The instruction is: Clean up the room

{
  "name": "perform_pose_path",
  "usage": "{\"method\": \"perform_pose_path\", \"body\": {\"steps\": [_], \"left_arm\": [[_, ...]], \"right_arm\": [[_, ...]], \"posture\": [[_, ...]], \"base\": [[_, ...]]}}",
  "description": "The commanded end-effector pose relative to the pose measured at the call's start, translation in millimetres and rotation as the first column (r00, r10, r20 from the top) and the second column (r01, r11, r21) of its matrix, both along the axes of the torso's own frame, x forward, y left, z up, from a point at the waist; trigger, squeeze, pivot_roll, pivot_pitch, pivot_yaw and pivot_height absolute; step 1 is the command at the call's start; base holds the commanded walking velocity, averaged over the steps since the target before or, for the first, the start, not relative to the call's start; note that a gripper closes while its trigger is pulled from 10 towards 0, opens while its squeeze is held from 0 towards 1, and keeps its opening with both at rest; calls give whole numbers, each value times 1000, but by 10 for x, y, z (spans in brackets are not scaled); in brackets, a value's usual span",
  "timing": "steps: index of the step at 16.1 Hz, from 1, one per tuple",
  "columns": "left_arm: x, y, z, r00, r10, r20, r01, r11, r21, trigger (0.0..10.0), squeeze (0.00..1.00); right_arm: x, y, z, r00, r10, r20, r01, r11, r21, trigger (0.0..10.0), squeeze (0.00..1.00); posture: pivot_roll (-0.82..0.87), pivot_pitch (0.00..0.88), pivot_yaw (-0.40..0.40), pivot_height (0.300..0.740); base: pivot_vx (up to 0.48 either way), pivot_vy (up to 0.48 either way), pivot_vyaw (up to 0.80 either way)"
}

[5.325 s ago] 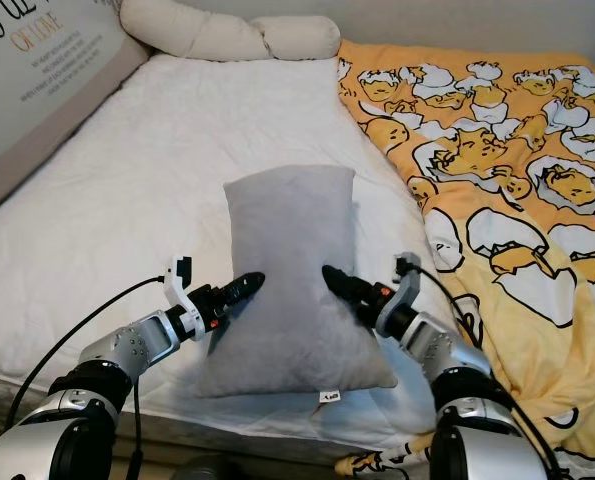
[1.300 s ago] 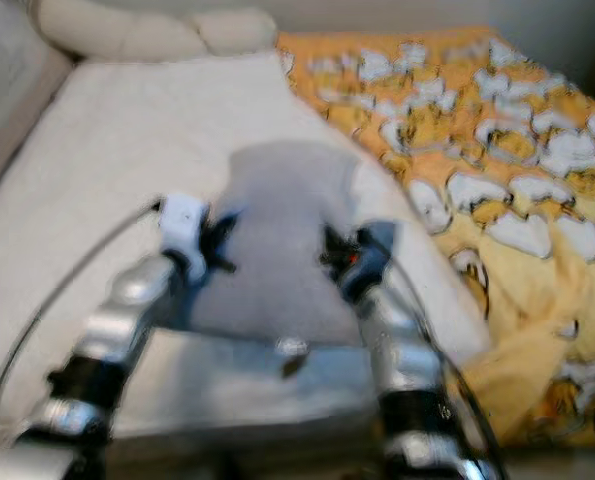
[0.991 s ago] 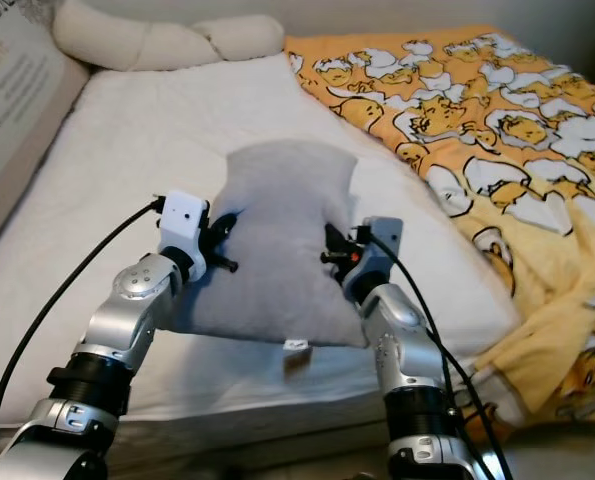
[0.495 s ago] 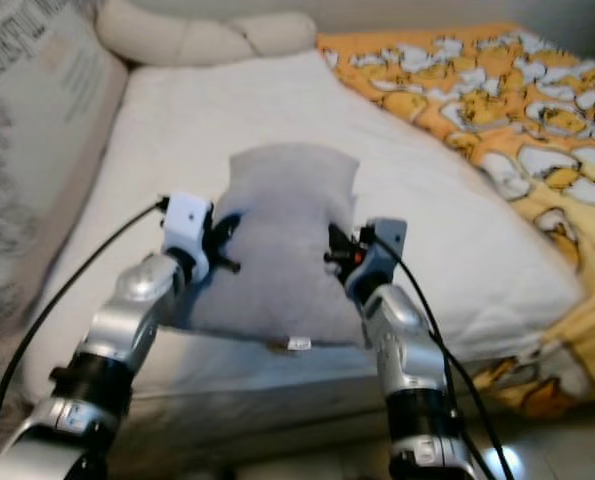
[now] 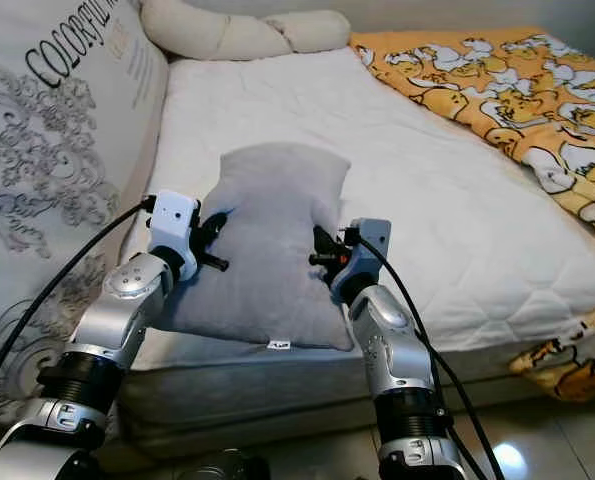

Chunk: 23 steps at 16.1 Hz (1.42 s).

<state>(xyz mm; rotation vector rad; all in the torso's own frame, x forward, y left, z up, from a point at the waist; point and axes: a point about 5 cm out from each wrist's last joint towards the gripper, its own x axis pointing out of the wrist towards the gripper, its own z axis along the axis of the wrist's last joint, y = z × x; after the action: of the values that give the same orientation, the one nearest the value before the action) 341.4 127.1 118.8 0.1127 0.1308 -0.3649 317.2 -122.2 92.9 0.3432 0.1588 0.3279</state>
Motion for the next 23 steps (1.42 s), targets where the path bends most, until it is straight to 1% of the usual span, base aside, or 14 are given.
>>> {"method": "perform_pose_path", "body": {"steps": [1, 10, 11, 13, 14, 21, 23], "left_arm": [[49, 49, 138, 998, 24, 60, -24, 1000, 6, 10000, 0], [55, 42, 150, 998, 17, 67, -17, 1000, 2, 10000, 0], [59, 41, 153, 997, 17, 69, -17, 1000, 3, 10000, 0], [71, 53, 164, 997, 26, 72, -26, 1000, 1, 10000, 0], [77, 66, 174, 996, 35, 77, -35, 999, -1, 10000, 0], [78, 100, 163, 995, 57, 80, -58, 998, 15, 10000, 0], [80, 109, 165, 995, 61, 82, -63, 998, 18, 10000, 0]], "right_arm": [[34, -69, 77, 999, -21, 27, 21, 1000, -1, 10000, 0], [40, -54, 70, 1000, -6, 25, 6, 1000, -13, 10000, 0], [41, -53, 67, 1000, -5, 26, 5, 1000, -15, 10000, 0], [43, -44, 79, 999, 12, 37, -10, 999, -32, 10000, 0], [36, -6, 88, 997, 53, 50, -49, 996, -75, 10000, 0], [56, -2, 70, 997, 66, 43, -62, 993, -97, 10000, 0], [59, 3, 65, 997, 73, 40, -69, 992, -102, 10000, 0]], "posture": [[98, 0, 52, 740], [95, 0, 53, 740], [94, 0, 53, 740], [93, 0, 53, 740], [96, 0, 50, 740], [105, 0, 39, 740], [108, 0, 37, 740]], "base": [[0, 0, 0], [0, 0, 0], [255, 0, 0], [270, 0, 0], [304, 0, 0], [305, 0, 800], [306, 0, 0]]}}
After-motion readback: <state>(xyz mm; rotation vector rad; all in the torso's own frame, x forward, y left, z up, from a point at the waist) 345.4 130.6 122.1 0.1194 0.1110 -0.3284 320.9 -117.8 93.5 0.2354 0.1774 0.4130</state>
